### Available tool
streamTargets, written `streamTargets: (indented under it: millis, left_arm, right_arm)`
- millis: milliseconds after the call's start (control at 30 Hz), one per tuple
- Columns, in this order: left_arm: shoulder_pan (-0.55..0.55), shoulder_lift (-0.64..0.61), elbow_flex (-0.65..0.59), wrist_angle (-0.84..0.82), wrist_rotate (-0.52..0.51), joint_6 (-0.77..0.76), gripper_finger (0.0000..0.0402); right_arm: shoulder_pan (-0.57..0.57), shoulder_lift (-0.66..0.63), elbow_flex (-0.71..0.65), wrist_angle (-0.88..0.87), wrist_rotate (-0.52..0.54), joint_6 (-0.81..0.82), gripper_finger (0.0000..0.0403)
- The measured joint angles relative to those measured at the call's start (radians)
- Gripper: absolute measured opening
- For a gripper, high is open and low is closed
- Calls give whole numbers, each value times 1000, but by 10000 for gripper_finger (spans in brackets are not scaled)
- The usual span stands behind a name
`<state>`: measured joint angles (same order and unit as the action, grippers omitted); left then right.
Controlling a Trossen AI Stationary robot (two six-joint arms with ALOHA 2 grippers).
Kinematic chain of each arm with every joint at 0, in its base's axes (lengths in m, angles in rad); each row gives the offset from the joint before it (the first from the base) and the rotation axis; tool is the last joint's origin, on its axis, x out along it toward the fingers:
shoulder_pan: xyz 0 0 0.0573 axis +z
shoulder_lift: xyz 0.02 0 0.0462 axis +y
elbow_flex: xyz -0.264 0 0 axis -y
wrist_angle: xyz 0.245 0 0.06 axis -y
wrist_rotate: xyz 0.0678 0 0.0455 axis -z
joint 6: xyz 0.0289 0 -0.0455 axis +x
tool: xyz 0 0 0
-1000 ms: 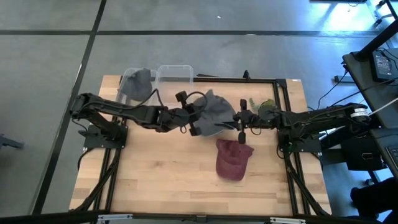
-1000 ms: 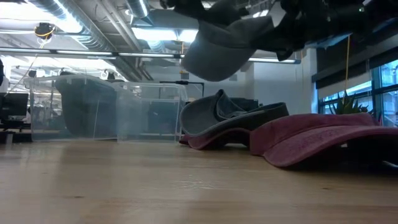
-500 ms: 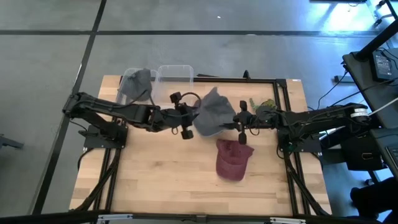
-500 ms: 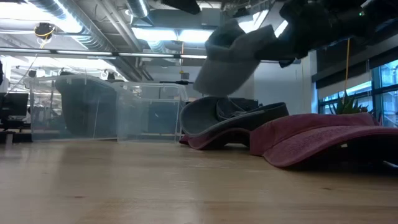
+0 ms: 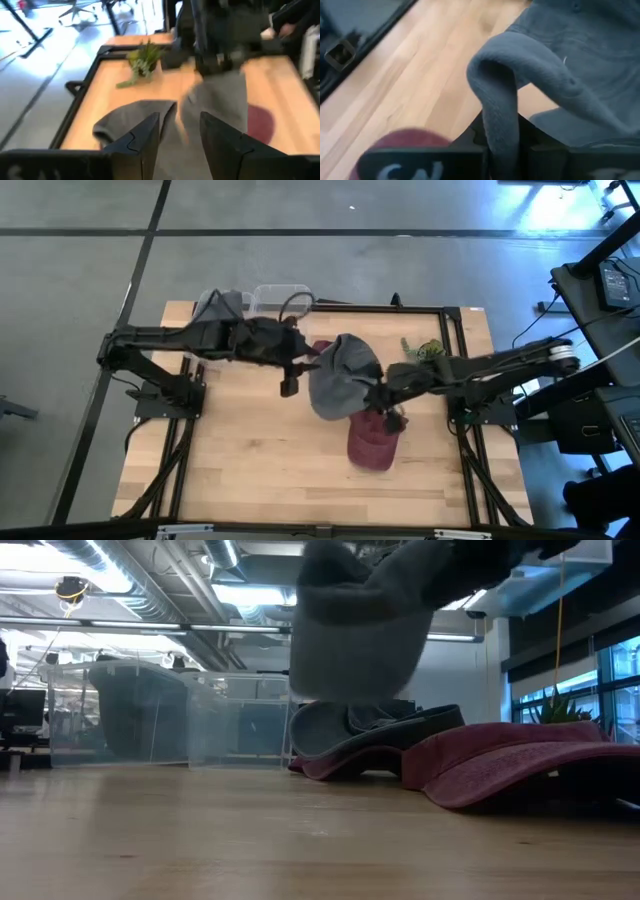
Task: Pick & Place hat
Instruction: Put the bottom gray cap into the left transparent bin
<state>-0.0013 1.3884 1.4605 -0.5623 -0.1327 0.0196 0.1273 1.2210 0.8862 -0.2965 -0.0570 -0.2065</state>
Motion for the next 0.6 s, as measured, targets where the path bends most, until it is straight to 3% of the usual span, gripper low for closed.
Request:
streamTargets:
  millis: [133, 267, 367, 600]
  left_arm:
    - [45, 0, 18, -26, 162, -4, 132]
    - [75, 12, 19, -76, 309, -30, 134]
    - [77, 28, 18, -108, 336, -37, 136]
    - [74, 48, 18, -143, 339, -45, 136]
  right_arm:
    - [26, 130, 166, -183, 5, -62, 28]
    - [30, 211, 299, -254, 55, -105, 28]
    - [30, 254, 367, -278, 101, -147, 28]
    - [30, 335, 491, -317, 89, -180, 31]
